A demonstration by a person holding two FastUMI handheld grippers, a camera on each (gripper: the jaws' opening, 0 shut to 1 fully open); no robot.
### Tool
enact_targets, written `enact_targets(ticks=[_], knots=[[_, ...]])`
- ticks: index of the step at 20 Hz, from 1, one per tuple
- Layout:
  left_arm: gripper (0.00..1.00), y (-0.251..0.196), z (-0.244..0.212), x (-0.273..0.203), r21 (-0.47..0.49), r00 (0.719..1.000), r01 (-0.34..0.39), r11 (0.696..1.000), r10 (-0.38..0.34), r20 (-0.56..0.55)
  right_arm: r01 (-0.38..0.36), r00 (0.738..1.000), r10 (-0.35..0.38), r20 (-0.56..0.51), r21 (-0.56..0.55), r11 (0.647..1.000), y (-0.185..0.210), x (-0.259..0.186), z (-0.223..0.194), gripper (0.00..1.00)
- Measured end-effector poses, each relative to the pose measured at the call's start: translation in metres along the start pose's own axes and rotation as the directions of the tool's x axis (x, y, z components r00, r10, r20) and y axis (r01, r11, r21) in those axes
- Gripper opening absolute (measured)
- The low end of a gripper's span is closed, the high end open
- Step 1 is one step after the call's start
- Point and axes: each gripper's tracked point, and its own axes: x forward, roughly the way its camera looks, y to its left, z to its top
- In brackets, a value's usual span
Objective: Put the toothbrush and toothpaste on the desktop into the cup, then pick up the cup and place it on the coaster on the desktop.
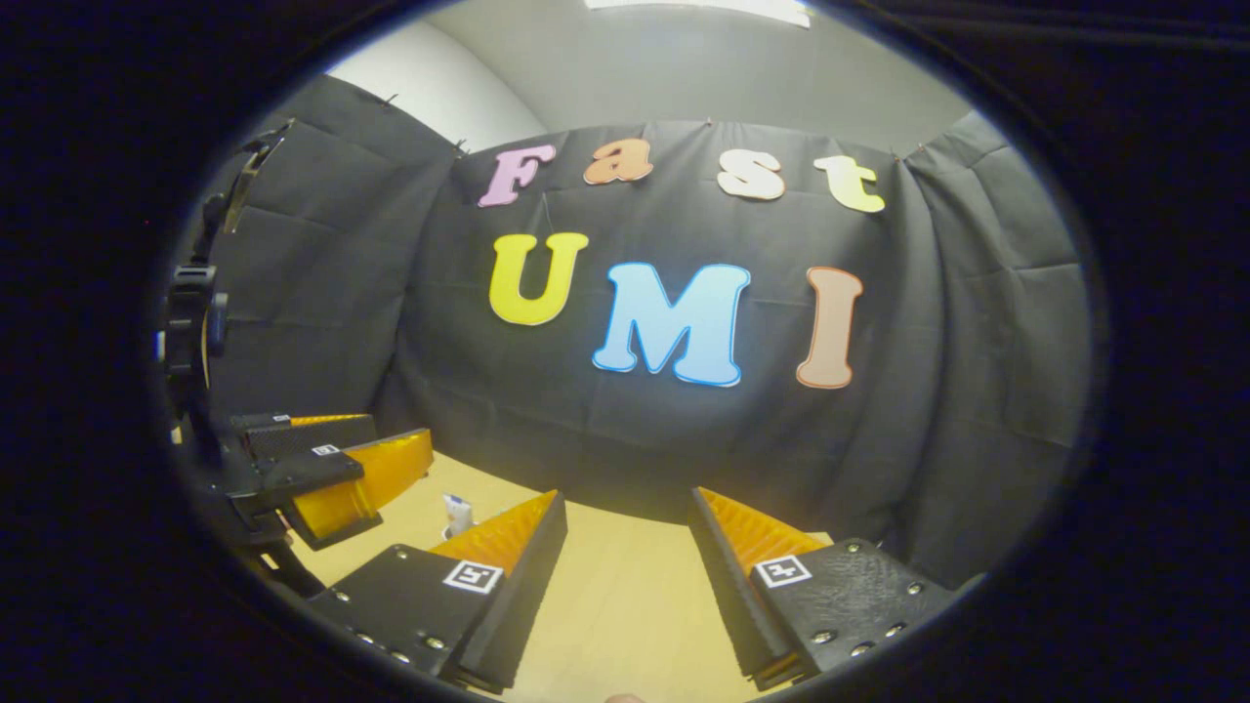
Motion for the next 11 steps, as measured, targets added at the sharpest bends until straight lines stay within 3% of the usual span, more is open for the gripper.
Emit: enact_targets(ticks=[5, 11], knots=[[0.92, -0.004, 0.001, -0.008, 0.017, 1.000, -0.006, 1.000, 0.006, -0.001, -0.013, 1.000, 0.013, -0.006, 0.015, 1.000, 0.000, -0.007, 0.004, 0.78], [0.91, -0.010, 0.007, -0.002, 0.025, 0.998, 0.056, 0.998, -0.056, 0.007, 0.058, 0.998, -0.058, 0.010, 0.060, 0.997, -0.009, -0.011, 0.010, 0.78]])
